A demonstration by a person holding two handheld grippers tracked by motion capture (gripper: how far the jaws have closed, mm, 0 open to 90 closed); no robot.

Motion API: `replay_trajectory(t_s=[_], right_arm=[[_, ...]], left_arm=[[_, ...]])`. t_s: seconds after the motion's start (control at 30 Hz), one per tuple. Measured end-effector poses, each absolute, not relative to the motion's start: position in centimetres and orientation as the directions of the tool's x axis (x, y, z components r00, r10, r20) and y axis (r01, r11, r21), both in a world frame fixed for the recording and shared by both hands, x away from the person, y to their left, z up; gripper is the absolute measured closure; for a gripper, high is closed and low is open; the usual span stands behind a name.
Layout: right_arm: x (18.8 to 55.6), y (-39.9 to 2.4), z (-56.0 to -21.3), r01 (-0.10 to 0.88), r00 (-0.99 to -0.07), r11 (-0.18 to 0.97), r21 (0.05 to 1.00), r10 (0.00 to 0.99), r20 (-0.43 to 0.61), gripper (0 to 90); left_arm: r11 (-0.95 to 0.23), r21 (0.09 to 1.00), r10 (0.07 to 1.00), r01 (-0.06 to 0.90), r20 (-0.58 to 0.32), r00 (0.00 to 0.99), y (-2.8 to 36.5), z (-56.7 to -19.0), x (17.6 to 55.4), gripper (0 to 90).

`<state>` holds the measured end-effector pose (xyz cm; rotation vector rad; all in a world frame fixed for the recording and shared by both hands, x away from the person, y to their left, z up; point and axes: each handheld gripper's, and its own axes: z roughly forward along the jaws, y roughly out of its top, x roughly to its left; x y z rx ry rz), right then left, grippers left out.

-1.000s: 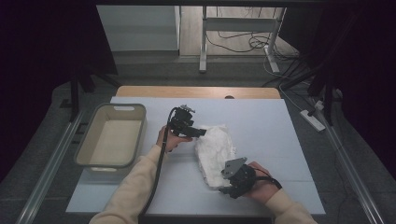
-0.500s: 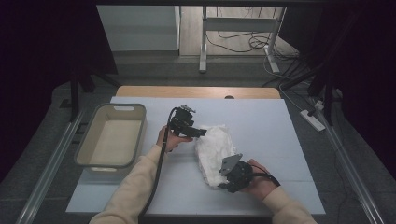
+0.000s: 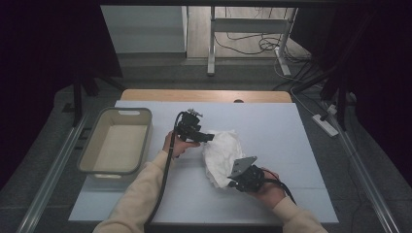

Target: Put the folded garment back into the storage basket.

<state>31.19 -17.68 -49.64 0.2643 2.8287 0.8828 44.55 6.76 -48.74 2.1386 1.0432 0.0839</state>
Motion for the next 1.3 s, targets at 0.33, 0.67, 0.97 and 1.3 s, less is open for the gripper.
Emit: replay_trajectory(t_s=[0.33, 0.67, 0.97, 1.3], right_arm=[[30.8, -18.0, -48.8, 0.142, -0.972, 0.769, 0.624, 0.229, -0.06, 81.8], [30.6, -18.4, -48.3, 0.151, -0.973, 0.748, 0.647, 0.226, -0.035, 81.9], [30.5, -18.0, -48.8, 0.148, -0.975, 0.754, 0.64, 0.218, -0.031, 81.8], [30.4, -17.8, -49.2, 0.147, -0.976, 0.765, 0.627, 0.213, -0.032, 81.7]], left_arm=[[-0.38, 0.634, 0.711, 0.674, -0.265, 0.651, 6.8, -49.3, 44.9, 21.9], [-0.385, 0.611, 0.715, 0.692, -0.277, 0.642, 6.0, -50.1, 45.2, 20.3], [-0.401, 0.597, 0.713, 0.695, -0.273, 0.645, 5.0, -51.3, 45.7, 20.8], [-0.426, 0.572, 0.702, 0.7, -0.278, 0.655, 4.2, -52.4, 45.9, 23.4]])
